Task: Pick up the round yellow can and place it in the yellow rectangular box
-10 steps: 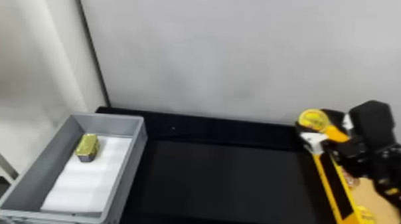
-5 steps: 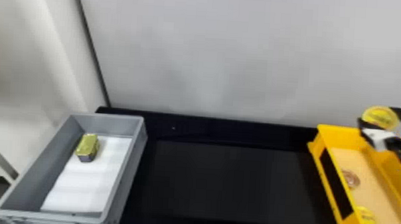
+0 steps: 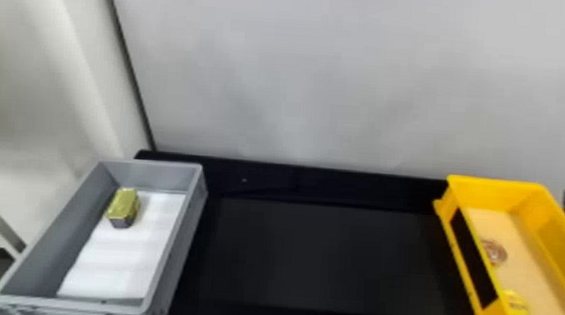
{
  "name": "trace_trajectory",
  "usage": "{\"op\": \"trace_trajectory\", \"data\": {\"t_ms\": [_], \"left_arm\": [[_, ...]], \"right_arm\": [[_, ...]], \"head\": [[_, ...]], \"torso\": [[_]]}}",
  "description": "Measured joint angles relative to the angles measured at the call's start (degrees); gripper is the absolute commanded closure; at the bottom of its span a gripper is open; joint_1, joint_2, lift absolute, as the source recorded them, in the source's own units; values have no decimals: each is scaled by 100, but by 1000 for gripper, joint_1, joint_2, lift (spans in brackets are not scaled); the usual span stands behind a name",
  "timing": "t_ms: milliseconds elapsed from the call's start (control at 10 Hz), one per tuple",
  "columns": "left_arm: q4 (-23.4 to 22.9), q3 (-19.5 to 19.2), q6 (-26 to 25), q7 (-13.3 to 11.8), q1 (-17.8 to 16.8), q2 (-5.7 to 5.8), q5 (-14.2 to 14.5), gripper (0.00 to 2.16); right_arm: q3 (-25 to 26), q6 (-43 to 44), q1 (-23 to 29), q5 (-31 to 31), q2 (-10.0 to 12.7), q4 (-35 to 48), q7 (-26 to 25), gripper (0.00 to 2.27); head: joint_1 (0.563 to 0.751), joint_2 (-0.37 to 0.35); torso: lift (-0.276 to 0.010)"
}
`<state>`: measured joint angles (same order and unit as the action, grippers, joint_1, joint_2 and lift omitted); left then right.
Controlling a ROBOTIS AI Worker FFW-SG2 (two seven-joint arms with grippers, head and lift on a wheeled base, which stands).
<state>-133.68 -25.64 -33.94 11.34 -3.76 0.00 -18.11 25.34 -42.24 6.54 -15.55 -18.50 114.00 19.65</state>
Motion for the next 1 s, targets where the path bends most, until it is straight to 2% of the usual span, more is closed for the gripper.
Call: {"op": "trace_trajectory", "data": {"t_ms": [500,800,1000], "left_arm": [[-9,-5,-1,0,6,0,-3,35],[-9,-11,-1,0,14,0,-6,35],[-9,-16,-1,0,18,0,-8,36]], "right_arm": [[-26,196,24,1063,38,-1140,-679,702],[-5,245,48,1290,38,-1605,-850,681],[-40,257,76,1385,38,-1706,-897,351]], "head": [[694,14],[694,14],[694,14]], "torso": [[-61],[-61],[-61]]}}
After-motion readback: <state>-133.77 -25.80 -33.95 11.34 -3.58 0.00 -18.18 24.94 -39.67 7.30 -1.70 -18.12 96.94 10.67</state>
